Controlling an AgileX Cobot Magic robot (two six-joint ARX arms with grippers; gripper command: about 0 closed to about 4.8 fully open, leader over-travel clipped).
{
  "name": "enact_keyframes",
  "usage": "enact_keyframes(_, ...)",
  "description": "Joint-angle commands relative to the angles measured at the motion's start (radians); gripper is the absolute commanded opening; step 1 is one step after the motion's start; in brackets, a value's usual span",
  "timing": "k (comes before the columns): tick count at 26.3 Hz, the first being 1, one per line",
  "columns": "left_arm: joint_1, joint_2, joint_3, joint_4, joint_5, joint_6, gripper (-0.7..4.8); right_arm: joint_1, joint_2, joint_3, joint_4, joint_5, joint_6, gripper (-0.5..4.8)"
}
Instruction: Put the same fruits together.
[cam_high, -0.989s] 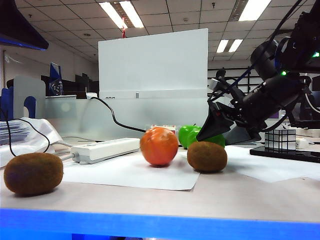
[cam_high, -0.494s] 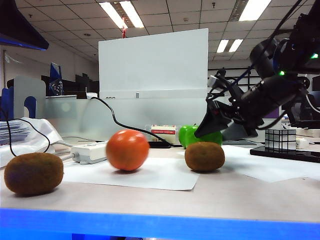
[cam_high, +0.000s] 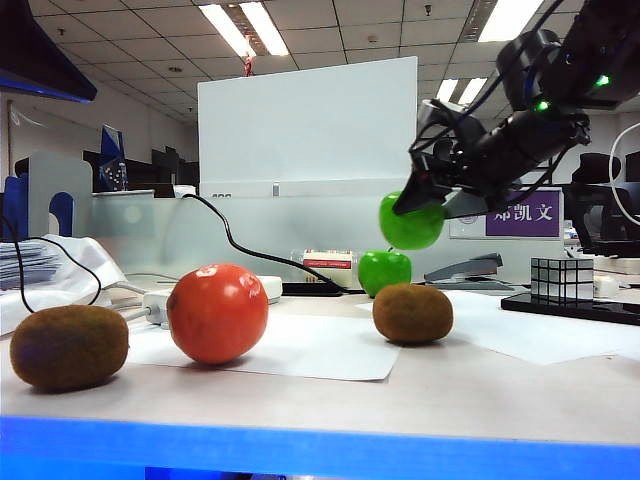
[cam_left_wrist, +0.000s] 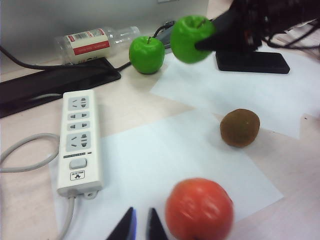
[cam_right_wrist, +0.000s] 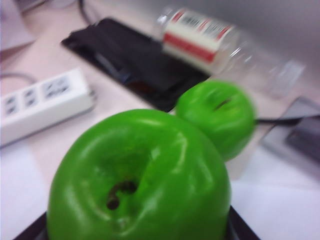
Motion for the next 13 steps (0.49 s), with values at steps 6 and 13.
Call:
enact_keyframes(6, 0.0, -0.002, 0.006, -0.013, 0.007, 0.0, 0.47, -0.093, 0.132, 0.126, 0.019, -0.005, 0.001, -0.07)
enact_keyframes(13, 0.0, -0.002, 0.005, -0.018, 0.007, 0.0, 0.49, -0.099, 0.209, 0.215, 0.001, -0.035, 0.004, -0.07)
